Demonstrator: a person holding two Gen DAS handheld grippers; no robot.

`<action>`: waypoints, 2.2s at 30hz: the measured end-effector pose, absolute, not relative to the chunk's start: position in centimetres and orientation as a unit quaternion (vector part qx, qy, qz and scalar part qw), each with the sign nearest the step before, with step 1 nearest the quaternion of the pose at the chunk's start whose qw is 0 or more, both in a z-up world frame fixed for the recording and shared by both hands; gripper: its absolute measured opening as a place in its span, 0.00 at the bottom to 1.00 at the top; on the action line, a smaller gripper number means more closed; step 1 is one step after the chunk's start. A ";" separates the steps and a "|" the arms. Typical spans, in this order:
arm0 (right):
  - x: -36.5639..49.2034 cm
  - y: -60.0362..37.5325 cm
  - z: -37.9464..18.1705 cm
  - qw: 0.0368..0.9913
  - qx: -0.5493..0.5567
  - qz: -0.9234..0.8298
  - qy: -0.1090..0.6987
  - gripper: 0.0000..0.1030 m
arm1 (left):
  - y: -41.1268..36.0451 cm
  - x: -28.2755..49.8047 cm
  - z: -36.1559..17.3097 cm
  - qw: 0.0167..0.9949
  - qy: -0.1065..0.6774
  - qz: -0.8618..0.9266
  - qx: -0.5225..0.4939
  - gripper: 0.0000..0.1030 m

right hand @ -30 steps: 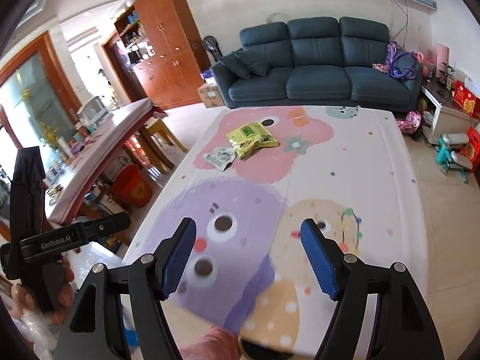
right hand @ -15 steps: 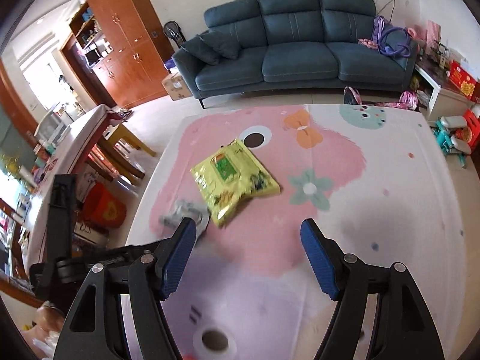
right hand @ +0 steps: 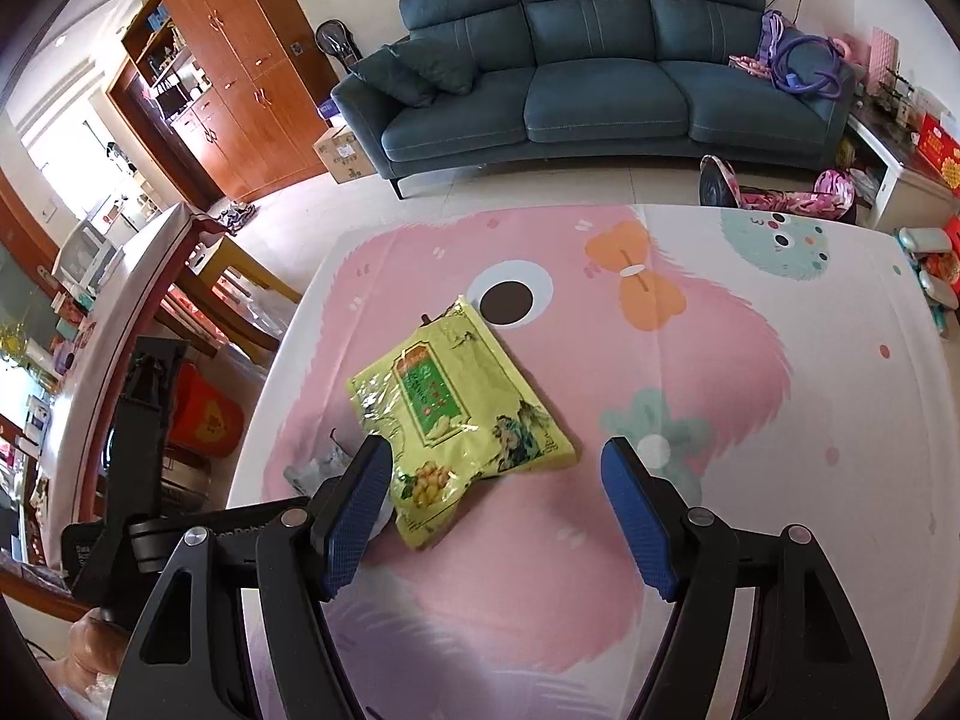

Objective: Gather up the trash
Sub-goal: 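Grasp the white wrapper with the left tool while the right tool grasps the yellow snack bag, then carry the wrapper and snack bag with both tools over the black bin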

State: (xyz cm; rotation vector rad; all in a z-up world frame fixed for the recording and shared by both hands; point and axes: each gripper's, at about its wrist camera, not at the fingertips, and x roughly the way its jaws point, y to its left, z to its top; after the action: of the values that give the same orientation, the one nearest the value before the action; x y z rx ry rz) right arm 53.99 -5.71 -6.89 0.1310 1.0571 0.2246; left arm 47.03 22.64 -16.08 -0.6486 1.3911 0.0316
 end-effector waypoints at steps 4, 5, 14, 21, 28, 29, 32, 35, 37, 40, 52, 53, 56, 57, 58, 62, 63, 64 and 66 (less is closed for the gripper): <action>54.8 -5.8 -7.8 0.850 0.054 0.113 0.512 0.71 | 22.9 48.6 -16.1 0.729 0.629 0.037 -0.268 0.58; 55.2 -5.8 -8.0 0.848 0.051 0.115 0.515 0.71 | 22.9 48.9 -16.0 0.732 0.629 0.040 -0.259 0.52; 59.2 -4.7 -11.2 0.819 0.042 0.143 0.554 0.71 | 22.5 50.6 -16.2 0.743 0.630 0.026 -0.223 0.14; 63.4 -2.3 -14.5 0.788 0.021 0.176 0.590 0.71 | 24.6 50.4 -15.0 0.770 0.604 0.030 -0.204 0.12; 66.7 -0.5 -17.3 0.768 -0.002 0.197 0.610 0.83 | 28.8 50.7 -15.2 0.765 0.598 0.039 -0.233 0.12; 67.2 -0.3 -17.4 0.769 -0.014 0.196 0.608 0.83 | 29.3 50.4 -15.3 0.765 0.599 0.039 -0.233 0.12; 68.1 0.5 -17.9 0.763 -0.046 0.202 0.612 0.86 | 29.9 50.3 -15.4 0.766 0.598 0.036 -0.235 0.12; 68.2 1.6 -18.4 0.755 -0.089 0.210 0.614 0.86 | 30.3 49.8 -15.4 0.765 0.598 0.027 -0.240 0.12; 67.9 2.4 -18.7 0.751 -0.124 0.214 0.612 0.84 | 30.0 49.9 -15.5 0.765 0.598 0.021 -0.237 0.12; 67.8 3.2 -18.9 0.749 -0.148 0.219 0.607 0.67 | 29.7 50.0 -15.5 0.767 0.599 0.016 -0.231 0.12; 63.5 3.0 -16.4 0.760 -0.098 0.231 0.599 0.02 | 27.8 48.7 -14.2 0.780 0.594 -0.009 -0.198 0.12; 62.7 2.4 -15.7 0.769 -0.082 0.228 0.592 0.02 | 27.7 48.5 -14.0 0.782 0.592 -0.012 -0.195 0.12; 60.4 0.6 -14.0 0.789 -0.037 0.214 0.575 0.02 | 27.0 47.1 -12.7 0.792 0.583 -0.025 -0.179 0.12; 59.4 -0.2 -13.4 0.796 -0.022 0.207 0.569 0.02 | 26.7 46.5 -12.2 0.795 0.580 -0.029 -0.175 0.12; 58.6 -0.9 -13.1 0.800 -0.010 0.202 0.565 0.02 | 26.4 45.7 -11.6 0.799 0.576 -0.034 -0.171 0.12; 53.1 -3.4 -10.8 0.819 0.027 0.169 0.547 0.02 | 24.4 42.6 -9.3 0.810 0.564 -0.053 -0.155 0.12; 51.4 -3.9 -10.1 0.824 0.032 0.163 0.542 0.02 | 23.8 41.6 -8.6 0.813 0.560 -0.058 -0.150 0.12; 49.4 -4.5 -9.3 0.830 0.039 0.155 0.535 0.02 | 23.1 40.1 -7.7 0.817 0.554 -0.064 -0.145 0.12; 45.9 -5.5 -8.0 0.838 0.046 0.149 0.524 0.02 | 21.9 37.7 -6.2 0.824 0.545 -0.071 -0.139 0.12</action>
State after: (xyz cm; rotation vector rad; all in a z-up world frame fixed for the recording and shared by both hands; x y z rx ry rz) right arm 45.95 -5.50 -7.96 0.0969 1.1078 0.3150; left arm 37.65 21.85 -6.21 -0.2962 1.1593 -0.1513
